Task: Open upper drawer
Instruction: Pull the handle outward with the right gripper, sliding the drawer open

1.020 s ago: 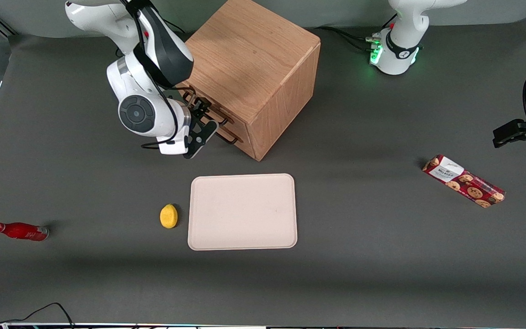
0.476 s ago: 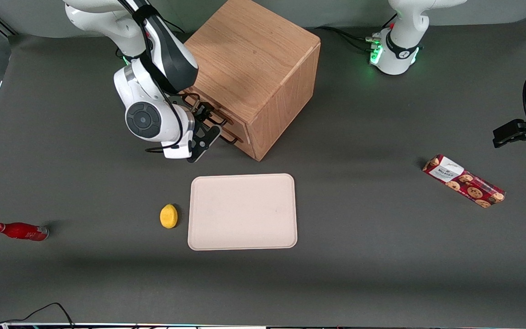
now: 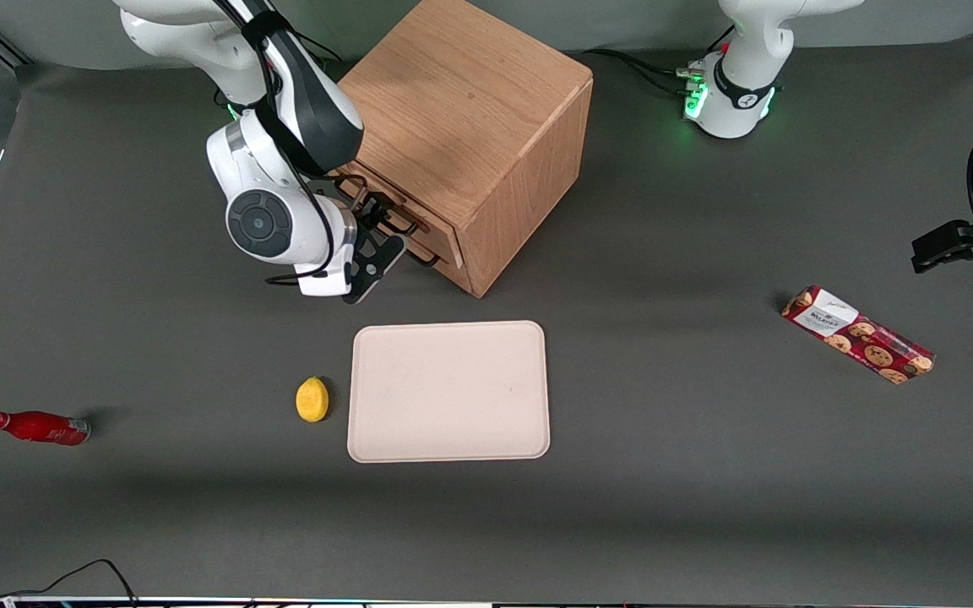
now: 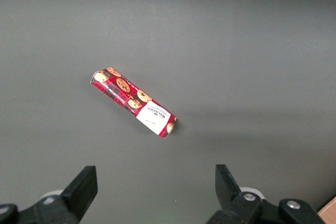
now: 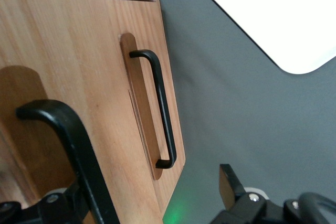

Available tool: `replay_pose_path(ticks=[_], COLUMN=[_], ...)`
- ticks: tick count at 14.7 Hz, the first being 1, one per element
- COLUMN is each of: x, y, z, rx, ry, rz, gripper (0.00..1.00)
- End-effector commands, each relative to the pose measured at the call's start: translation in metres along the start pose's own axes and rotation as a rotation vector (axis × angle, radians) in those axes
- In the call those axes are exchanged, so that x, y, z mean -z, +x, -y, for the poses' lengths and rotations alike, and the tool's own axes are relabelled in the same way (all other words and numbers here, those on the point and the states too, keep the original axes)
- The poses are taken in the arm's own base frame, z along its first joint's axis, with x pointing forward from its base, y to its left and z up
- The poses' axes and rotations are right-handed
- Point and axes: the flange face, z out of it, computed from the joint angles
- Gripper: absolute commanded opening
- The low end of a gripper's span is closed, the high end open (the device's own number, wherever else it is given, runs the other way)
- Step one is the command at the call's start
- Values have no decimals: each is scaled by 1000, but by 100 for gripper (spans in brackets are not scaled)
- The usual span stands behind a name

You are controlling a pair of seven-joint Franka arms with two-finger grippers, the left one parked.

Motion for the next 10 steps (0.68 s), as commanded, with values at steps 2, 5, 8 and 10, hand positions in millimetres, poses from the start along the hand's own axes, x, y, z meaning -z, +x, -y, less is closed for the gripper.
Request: replay_pose_path(ticks=[2, 5, 8, 10], x=[8, 16, 20, 25], y=[0, -4, -3, -5], z=[-30, -49, -67, -78], rx=[46, 36, 53, 48], ry=[21, 20, 23, 23], rz=[-27, -43, -54, -66], gripper=[100, 100, 100, 100])
